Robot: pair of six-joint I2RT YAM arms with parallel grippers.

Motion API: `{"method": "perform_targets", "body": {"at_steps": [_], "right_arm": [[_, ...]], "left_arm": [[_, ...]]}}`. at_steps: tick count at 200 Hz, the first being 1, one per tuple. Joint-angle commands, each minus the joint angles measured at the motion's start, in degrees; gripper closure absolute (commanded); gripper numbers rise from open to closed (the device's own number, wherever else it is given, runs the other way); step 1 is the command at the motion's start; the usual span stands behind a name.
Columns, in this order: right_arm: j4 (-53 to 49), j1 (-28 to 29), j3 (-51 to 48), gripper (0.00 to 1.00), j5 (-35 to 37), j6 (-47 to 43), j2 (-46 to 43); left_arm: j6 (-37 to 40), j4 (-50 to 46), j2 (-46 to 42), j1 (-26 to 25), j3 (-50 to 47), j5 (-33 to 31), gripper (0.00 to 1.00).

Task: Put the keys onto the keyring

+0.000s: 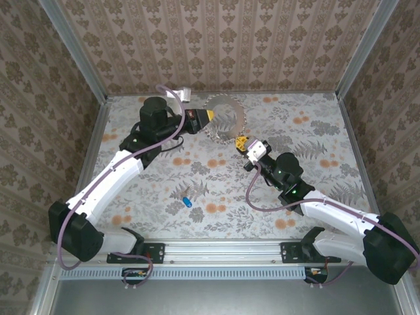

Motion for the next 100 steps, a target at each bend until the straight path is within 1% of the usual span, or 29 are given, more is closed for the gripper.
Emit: {"method": "perform_targets", "body": {"at_steps": [1,23,35,51,64,80,100], "right_arm": [[1.67,-1.1,2.1,1.0,-2.19,4.38,-0.47],[1.98,-2.46,2.75,1.0,-4.82,8.16,-0.22],[1.71,-3.23,3.28,1.0,-6.45,10.09,0.1],[1.7,-4.08,3.71,1.0,-7.79,12.39,0.73],[1.78,-4.7,4.01,1.0,-8.8,13.89,1.4],[1.81,-5.18,4.28,1.0,-9.53,15.11,2.18],[1.71,-5.29,4.54,1.0,-9.83,15.58,2.73]], "left_arm": [[-7.2,4.89,-1.54,1.04,-4.11,-3.87,1.0],[-14.15,7.41,-1.25,1.68,-7.93,-4.9,1.0],[-16.96,8.59,-0.81,1.68,-9.43,-5.17,0.89],[-19.75,10.36,-0.08,1.62,-11.05,-4.7,0.88],[-21.42,10.91,0.48,1.51,-12.05,-4.64,0.83],[-23.01,11.13,1.28,1.29,-12.81,-4.3,0.82],[-23.99,12.07,2.2,0.85,-13.21,-3.74,0.7]]}}
